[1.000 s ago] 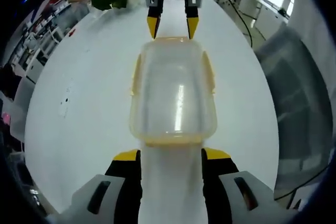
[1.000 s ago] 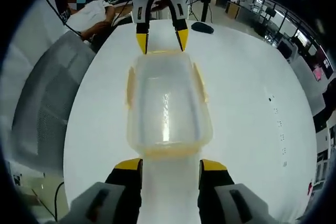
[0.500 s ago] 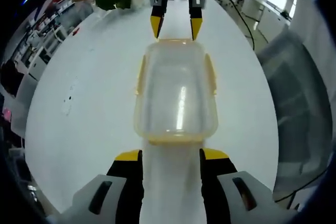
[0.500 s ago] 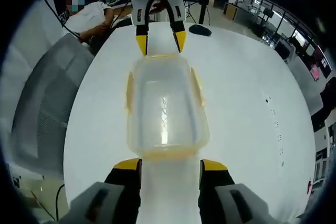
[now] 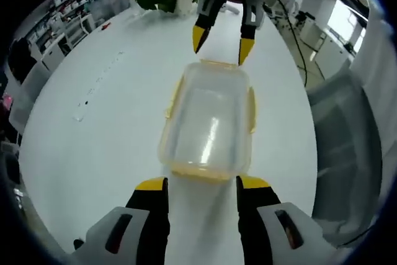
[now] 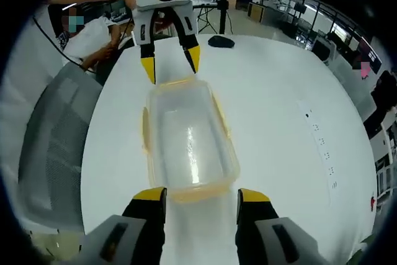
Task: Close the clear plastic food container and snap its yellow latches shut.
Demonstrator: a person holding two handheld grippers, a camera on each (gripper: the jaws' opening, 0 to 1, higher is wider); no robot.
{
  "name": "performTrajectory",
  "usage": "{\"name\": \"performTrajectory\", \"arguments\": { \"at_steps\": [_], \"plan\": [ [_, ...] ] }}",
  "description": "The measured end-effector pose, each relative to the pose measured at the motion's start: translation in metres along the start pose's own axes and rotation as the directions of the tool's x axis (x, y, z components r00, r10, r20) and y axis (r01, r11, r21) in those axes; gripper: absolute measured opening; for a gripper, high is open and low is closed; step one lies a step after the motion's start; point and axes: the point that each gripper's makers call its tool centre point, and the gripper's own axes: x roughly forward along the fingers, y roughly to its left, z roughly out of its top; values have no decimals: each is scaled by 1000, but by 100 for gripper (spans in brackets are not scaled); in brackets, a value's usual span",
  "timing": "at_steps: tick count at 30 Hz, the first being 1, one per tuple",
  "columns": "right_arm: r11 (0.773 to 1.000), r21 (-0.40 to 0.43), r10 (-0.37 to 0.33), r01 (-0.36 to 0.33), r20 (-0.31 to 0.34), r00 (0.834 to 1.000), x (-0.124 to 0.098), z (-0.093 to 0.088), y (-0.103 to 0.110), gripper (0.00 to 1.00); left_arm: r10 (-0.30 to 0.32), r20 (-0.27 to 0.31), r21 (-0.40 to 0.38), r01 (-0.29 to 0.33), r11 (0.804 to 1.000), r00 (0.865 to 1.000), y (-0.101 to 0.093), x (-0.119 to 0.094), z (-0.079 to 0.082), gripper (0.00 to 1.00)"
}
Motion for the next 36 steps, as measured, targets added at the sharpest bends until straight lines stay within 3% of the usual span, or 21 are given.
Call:
{"name": "performTrajectory", "arguments": {
  "at_steps": [2, 4, 8, 11, 13, 17, 27, 29, 33, 34, 36],
  "plan": [
    [1000, 15, -13, 13, -8, 1000, 1, 0, -2, 43, 13, -12, -87, -14, 996, 1000, 0, 0, 0, 37],
    [999, 41, -25, 26, -18, 1000, 1, 0, -3, 42, 31, 7, -119, -30, 993, 1000, 4, -1, 4, 34],
    [984, 175, -42, 36, 28, 999, -1, 9, -6, 43, 81, 9, -212, -78, 974, 997, 10, -5, 7, 34],
    [979, 199, -55, 47, 32, 998, 0, 11, -7, 41, 100, 18, -237, -93, 967, 995, 11, -5, 10, 35],
    [959, 281, -63, 45, 57, 996, 1, 15, -8, 43, 104, 27, -255, -93, 962, 994, 10, -4, 11, 34],
    [956, 287, -70, 55, 45, 997, 1, 14, -7, 44, 115, 11, -297, -107, 949, 993, 10, -3, 8, 34],
    [904, 420, -108, 80, 44, 993, 4, 14, -12, 44, 137, -18, -426, -131, 895, 990, 10, 1, 2, 36],
    [892, 443, -113, 85, 39, 993, 5, 13, -11, 44, 142, -16, -464, -133, 876, 990, 9, 1, 2, 36],
    [879, 466, -124, 99, 22, 992, 8, 8, -9, 43, 159, -27, -483, -152, 862, 987, 9, 1, 2, 34],
    [850, 519, -124, 91, 28, 992, 8, 7, -7, 43, 156, -26, -497, -148, 855, 987, 8, 1, 2, 34],
    [845, 527, -127, 91, 32, 991, 9, 7, -7, 43, 149, -20, -544, -136, 828, 989, 5, 2, 3, 34]
  ]
}}
